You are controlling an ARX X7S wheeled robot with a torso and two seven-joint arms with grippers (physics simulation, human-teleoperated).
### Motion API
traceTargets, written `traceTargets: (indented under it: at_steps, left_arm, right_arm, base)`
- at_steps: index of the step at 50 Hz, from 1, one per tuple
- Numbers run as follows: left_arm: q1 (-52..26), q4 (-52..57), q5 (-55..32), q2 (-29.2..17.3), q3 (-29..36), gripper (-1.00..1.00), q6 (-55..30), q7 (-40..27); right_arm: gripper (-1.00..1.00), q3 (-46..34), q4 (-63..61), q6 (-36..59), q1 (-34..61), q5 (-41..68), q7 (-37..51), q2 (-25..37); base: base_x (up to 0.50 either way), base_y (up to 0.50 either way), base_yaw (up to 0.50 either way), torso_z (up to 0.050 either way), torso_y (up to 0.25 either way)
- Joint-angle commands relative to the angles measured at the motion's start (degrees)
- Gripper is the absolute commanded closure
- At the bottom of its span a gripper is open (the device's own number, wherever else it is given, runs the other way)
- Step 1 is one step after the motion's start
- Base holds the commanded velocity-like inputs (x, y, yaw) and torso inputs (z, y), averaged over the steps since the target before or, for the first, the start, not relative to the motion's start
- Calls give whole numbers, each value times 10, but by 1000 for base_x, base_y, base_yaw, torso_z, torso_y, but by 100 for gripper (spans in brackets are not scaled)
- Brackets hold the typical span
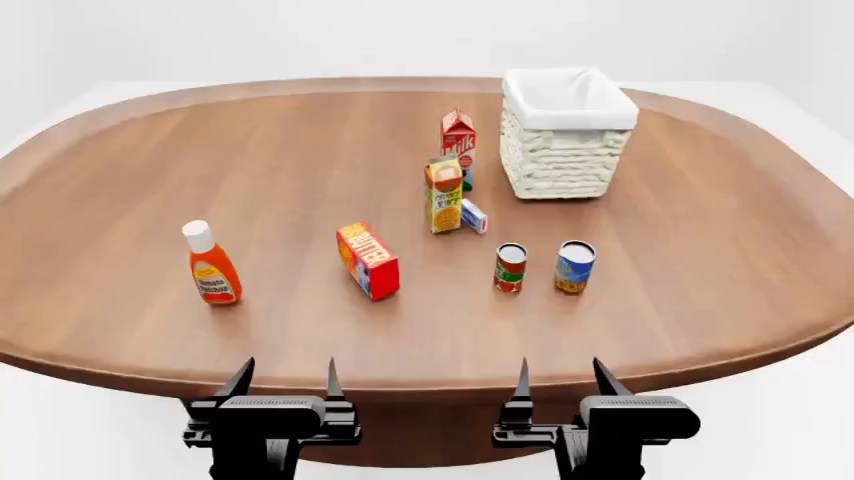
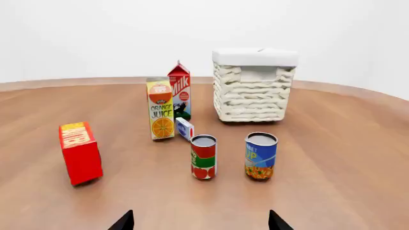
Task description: Pick up the cream cheese box and the butter, and put them in the basket.
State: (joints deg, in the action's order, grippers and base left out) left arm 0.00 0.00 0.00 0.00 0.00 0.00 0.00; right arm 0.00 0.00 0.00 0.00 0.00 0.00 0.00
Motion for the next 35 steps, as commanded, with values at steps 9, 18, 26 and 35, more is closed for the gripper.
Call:
traceTargets:
  at_steps: [9, 18, 26, 35]
  left_arm:
    - [0, 1, -18, -25, 31, -100, 0, -22]
    - [-3, -8, -9, -36, 51, -100, 9, -36]
    - [2, 4, -29, -41, 52, -100, 14, -39]
    - [20, 149, -5, -67, 21, -100, 23, -84]
  right_arm:
    - [-100, -30, -3, 1, -3, 28, 30, 22]
    - [-100, -43, -1, 1, -4, 37, 44, 31]
    - [-100, -49, -4, 0, -4, 46, 53, 37]
    - [-100, -19, -135, 23, 0, 79, 78, 53]
  base:
    - [0, 0, 0, 0, 0]
    - [0, 0, 0, 0, 0]
    - [0, 0, 0, 0, 0]
    - [0, 0, 0, 0, 0]
